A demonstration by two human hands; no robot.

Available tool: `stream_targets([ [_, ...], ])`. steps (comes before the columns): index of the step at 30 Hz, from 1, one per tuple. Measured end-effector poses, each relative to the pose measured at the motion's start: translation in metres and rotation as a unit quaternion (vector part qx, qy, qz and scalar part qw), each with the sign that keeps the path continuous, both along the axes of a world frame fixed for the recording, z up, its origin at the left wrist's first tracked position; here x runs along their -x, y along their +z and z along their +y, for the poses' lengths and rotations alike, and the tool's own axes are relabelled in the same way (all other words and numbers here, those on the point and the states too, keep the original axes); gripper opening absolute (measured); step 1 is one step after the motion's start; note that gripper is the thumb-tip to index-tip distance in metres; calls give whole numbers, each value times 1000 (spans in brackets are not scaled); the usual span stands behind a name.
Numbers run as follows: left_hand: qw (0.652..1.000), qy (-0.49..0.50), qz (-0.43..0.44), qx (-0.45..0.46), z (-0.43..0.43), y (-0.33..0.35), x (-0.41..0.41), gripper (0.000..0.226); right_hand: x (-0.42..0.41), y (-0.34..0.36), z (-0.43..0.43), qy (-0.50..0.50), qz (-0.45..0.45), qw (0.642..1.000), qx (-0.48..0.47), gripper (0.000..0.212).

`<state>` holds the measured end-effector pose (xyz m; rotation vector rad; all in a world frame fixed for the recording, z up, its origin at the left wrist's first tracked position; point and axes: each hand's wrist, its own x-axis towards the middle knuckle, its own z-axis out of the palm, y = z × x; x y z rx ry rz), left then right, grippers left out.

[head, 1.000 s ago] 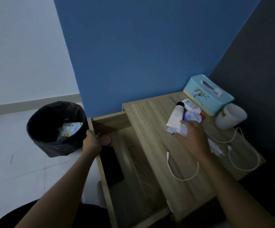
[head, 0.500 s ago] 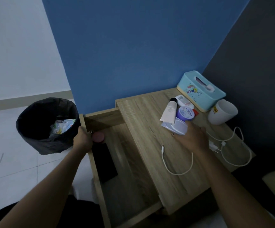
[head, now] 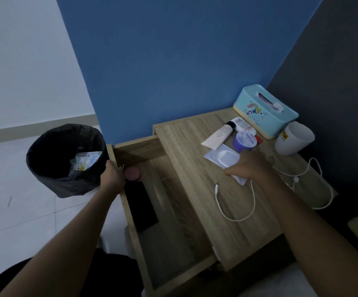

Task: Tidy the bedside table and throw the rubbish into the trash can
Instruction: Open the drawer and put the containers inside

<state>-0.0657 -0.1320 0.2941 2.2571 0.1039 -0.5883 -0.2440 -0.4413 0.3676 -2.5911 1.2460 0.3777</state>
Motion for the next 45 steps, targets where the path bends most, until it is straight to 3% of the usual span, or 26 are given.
stream_targets([
  [8, 1000, 1, 3, 3, 3, 2, 0, 27, -6, 29, 24, -43, -122, 987, -96, 64],
  [18, 1000, -4, -5, -5, 2, 6, 3, 28, -32, 49, 85, 10, -283, 953, -106, 62],
  [29, 1000, -3, -1, 29, 5, 5, 3, 28, -75, -36, 202, 78, -312, 939, -120, 70],
  [34, 999, -8, -14, 34, 6, 4, 5, 29, -83, -86, 215, 78, -289, 947, -113, 58],
  [38, 999, -16, -22, 37, 5, 2, 4, 28, -92, -131, 211, 91, -297, 950, -19, 40],
  [41, 999, -16, -23, 40, 5, 0, 4, 26, -100, -164, 204, 66, -201, 973, -98, 53],
  [45, 999, -18, -30, 34, 4, 0, 4, 29, -112, -195, 200, 60, -146, 985, -63, 47],
])
